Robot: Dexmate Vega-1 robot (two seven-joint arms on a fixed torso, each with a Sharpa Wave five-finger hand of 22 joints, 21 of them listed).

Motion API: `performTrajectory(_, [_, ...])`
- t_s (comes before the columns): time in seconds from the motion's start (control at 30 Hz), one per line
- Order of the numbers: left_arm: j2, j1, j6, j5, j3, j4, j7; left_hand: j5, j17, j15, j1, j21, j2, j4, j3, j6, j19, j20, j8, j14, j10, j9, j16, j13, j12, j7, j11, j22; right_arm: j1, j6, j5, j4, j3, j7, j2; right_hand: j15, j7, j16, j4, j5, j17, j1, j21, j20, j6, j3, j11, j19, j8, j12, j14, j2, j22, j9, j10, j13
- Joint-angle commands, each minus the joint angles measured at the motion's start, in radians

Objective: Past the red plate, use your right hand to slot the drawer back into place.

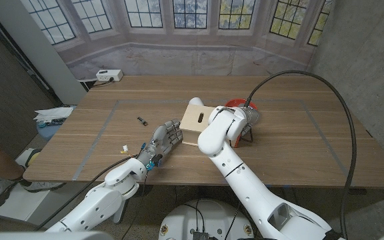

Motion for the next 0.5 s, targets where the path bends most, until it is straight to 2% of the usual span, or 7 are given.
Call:
performTrajectory(0.03, [-0.014,-0.048,0.037,-0.016,0.023,0.028,-0.048,0.003,0.005,0.007,0.005,0.003,0.009,0.005,0.003,-0.005,0.008,0.006,-0.002,0.003,-0.004,0.004,-0.001,0.003,-0.002,-0.002,0.006,0.004,0.016,-0.016,0.03,-0.002,-0.017,0.0,-0.016,-0.031,-0.003,-0.004,-0.001,0.004,0.005,0.063,0.002,-0.008,0.006,0.007,-0.017,0.007,0.005,0.003,0.038,0.066,0.002,0.004,0.017,0.004])
performTrajectory(0.23, [-0.013,-0.048,0.045,-0.014,0.019,0.028,-0.04,0.003,0.004,0.007,0.003,0.003,0.009,0.006,0.004,-0.008,0.008,0.006,-0.002,0.003,-0.005,0.004,-0.001,0.003,-0.003,-0.004,0.004,0.004,0.015,-0.007,0.016,-0.013,-0.012,0.024,-0.012,-0.023,0.01,-0.014,0.014,0.002,0.003,0.035,0.001,-0.005,-0.011,-0.002,-0.011,0.006,-0.001,-0.004,0.031,0.065,0.001,0.004,0.008,0.002])
performTrajectory(0.37, [-0.015,-0.049,0.048,-0.014,0.018,0.031,-0.043,0.003,0.004,0.006,0.002,0.003,0.008,0.007,0.006,-0.004,0.008,0.006,0.0,0.004,-0.002,0.003,-0.001,0.003,-0.002,-0.004,0.004,0.004,0.009,0.007,-0.008,-0.023,-0.003,0.043,-0.005,-0.018,0.019,-0.026,0.024,0.001,0.004,0.008,-0.004,0.004,-0.031,-0.01,0.007,-0.001,-0.007,-0.019,0.015,0.062,0.001,0.003,-0.011,-0.006])
performTrajectory(0.5, [-0.016,-0.051,0.05,-0.014,0.019,0.033,-0.047,0.003,0.004,0.007,0.002,0.003,0.008,0.007,0.007,-0.005,0.009,0.007,0.0,0.003,-0.003,0.003,-0.001,0.003,-0.002,-0.004,0.006,0.004,0.002,0.021,-0.026,-0.032,0.005,0.055,0.0,-0.011,0.026,-0.032,0.031,0.001,0.009,-0.013,-0.01,0.013,-0.05,-0.018,0.013,-0.011,-0.011,-0.03,0.002,0.06,0.0,0.002,-0.025,-0.012])
